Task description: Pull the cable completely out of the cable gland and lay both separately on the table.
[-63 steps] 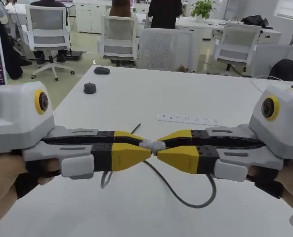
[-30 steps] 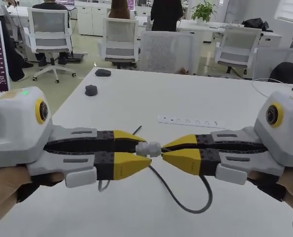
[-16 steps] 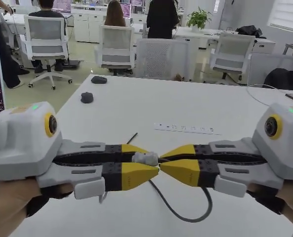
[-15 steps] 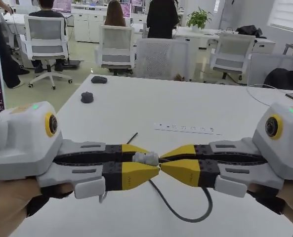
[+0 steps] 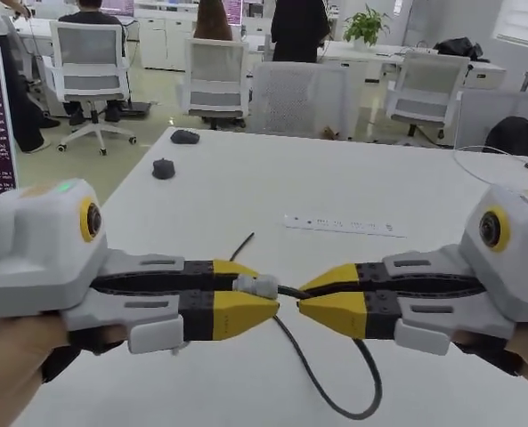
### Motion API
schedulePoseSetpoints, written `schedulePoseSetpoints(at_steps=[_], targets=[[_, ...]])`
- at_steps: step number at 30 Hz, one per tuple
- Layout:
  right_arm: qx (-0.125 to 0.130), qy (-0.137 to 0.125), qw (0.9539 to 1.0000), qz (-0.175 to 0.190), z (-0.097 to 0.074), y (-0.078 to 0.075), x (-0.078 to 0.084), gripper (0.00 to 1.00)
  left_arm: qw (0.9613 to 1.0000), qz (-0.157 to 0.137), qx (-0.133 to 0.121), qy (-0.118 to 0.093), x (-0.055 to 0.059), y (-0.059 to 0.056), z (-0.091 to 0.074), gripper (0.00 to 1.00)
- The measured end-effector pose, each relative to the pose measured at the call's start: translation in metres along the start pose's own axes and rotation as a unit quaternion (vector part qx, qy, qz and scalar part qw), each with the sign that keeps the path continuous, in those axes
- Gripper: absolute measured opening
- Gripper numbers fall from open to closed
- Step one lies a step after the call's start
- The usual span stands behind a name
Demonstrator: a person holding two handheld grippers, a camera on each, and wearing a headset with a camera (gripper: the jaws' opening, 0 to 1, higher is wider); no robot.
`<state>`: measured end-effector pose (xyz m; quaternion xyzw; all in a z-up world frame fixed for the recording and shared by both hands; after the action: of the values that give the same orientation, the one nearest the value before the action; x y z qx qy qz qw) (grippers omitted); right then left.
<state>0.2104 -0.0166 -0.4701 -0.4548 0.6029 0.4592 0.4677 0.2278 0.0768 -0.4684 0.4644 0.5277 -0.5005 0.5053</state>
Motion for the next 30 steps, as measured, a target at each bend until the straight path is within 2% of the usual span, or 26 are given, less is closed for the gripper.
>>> schedulePoseSetpoints(at_steps=[7, 14, 17, 20, 23, 30], targets=[[0.019, 0.028, 0.9994, 0.0, -0.012, -0.006, 0.019, 0.02, 0.9998, -0.012, -0.012, -0.004, 0.004, 0.004, -0.004, 0.16], [0.036, 0.052, 0.9979, 0.009, -0.025, -0.011, 0.036, 0.02, 0.9997, -0.014, -0.018, 0.002, 0.008, 0.005, -0.007, 0.16], [0.055, 0.086, 0.9948, 0.002, -0.035, -0.015, 0.05, 0.02, 0.9996, -0.016, -0.022, 0.001, 0.008, 0.007, -0.009, 0.16], [0.062, 0.093, 0.9937, 0.008, -0.042, -0.018, 0.057, 0.02, 0.9996, -0.018, -0.022, -0.002, 0.007, 0.007, -0.011, 0.16], [0.081, 0.125, 0.9889, 0.011, -0.05, -0.022, 0.071, 0.02, 0.9995, -0.018, -0.025, -0.004, 0.007, 0.007, -0.011, 0.16], [0.093, 0.132, 0.9867, 0.02, -0.06, -0.024, 0.082, 0.02, 0.9994, -0.024, -0.024, -0.01, 0.006, 0.007, -0.012, 0.16]])
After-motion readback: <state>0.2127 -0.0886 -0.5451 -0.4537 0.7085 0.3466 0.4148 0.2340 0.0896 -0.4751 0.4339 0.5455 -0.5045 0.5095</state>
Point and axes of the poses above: the centre of the closed fingertips' face, and the gripper's own axes: z roughly forward along the fingers, y roughly to its left, x roughly out of its underside, the point moved 4 cm from there along -z, roughly backward along the fingers, and after that the axes turned 9 degrees about z, right-handed, at the moved point
